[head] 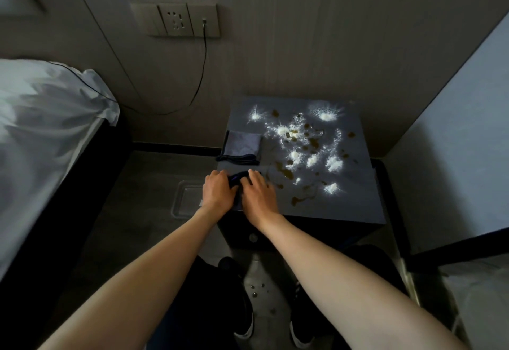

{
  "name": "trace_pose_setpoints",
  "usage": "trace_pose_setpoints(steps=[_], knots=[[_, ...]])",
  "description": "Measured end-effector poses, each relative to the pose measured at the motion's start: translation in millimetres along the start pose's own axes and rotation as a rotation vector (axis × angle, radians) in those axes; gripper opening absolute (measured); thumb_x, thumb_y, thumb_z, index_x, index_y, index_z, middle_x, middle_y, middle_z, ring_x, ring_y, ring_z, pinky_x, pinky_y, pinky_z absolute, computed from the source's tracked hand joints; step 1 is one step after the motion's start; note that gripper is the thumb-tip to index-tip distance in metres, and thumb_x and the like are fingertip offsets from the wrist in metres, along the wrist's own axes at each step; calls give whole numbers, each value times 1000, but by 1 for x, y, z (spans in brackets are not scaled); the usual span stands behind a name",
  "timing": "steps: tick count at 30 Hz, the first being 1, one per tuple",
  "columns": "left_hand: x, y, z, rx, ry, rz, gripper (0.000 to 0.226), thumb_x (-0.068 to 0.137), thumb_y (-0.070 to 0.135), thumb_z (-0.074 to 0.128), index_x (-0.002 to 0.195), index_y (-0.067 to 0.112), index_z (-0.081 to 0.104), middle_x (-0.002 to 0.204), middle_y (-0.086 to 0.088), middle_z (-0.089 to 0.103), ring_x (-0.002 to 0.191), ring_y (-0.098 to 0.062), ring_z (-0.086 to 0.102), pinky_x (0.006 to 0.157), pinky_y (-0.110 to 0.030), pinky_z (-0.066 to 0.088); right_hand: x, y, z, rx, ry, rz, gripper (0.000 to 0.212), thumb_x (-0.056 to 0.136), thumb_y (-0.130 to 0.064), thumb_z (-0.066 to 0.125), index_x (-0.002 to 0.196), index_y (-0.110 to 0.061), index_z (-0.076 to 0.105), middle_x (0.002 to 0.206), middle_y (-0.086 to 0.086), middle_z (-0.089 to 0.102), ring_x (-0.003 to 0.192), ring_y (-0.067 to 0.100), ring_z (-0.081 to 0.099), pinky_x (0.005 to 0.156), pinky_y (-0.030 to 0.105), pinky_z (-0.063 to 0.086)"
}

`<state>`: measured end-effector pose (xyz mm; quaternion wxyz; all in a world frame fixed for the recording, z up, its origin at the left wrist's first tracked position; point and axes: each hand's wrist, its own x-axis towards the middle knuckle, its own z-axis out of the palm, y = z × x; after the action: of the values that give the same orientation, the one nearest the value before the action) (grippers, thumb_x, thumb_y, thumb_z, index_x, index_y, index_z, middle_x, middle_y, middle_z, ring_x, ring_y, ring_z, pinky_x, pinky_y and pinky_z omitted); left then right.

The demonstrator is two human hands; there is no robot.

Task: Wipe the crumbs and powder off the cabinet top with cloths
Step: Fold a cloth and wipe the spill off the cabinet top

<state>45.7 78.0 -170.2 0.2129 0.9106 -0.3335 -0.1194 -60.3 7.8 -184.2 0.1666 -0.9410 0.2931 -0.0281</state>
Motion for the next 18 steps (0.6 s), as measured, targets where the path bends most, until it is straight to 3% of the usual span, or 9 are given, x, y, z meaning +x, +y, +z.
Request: trace_pose_setpoints(steps=[3, 5, 7, 10, 14, 18], knots=[[2, -3, -4, -73, 14, 3, 46, 81, 24, 74, 118, 9, 52, 108, -13, 64, 104, -33, 60, 86, -41, 49, 2, 0, -5, -58, 29, 6, 45, 90, -24, 61, 132, -19, 45, 146, 5, 40, 141, 23, 29, 113, 47, 23], [-1, -4, -8, -131, 8, 16, 47, 80, 19, 74, 120, 15, 49, 96, -4, 65, 97, -28, 62, 76, -35, 47, 2, -1, -8, -71, 52, 5, 44, 88, -24, 63, 129, -19, 47, 136, 2, 47, 135, 22, 36, 110, 46, 24], [-2, -3, -13, -180, 9, 42, 41, 78, 13, 73, 112, 20, 52, 85, 3, 61, 88, -22, 62, 69, -32, 43, 2, 0, -10, -54, 59, 12, 43, 87, -23, 63, 127, -19, 47, 132, 2, 50, 130, 22, 40, 107, 44, 28], [-3, 4, -21, -312, 28, 106, 43, 72, 0, 70, 102, 27, 55, 82, 5, 58, 79, -13, 59, 69, -32, 50, 4, -2, -16, 35, 52, 47, 50, 85, -20, 65, 129, -16, 42, 130, 5, 53, 125, 25, 46, 101, 43, 34], [2, 21, -39, -422, -21, 209, 43, 69, -8, 69, 98, 23, 61, 85, 0, 60, 77, -8, 58, 69, -16, 49, 7, -1, -29, 188, 86, 27, 72, 80, -15, 69, 142, -22, 35, 137, 1, 49, 127, 24, 45, 97, 41, 40], [13, 28, -59, -448, -70, 335, 48, 65, -6, 72, 105, 17, 61, 96, -1, 67, 88, -16, 64, 79, -28, 54, 13, 5, -40, 264, 196, -36, 48, 74, -23, 71, 118, -23, 52, 122, -5, 56, 116, 22, 53, 90, 38, 44]])
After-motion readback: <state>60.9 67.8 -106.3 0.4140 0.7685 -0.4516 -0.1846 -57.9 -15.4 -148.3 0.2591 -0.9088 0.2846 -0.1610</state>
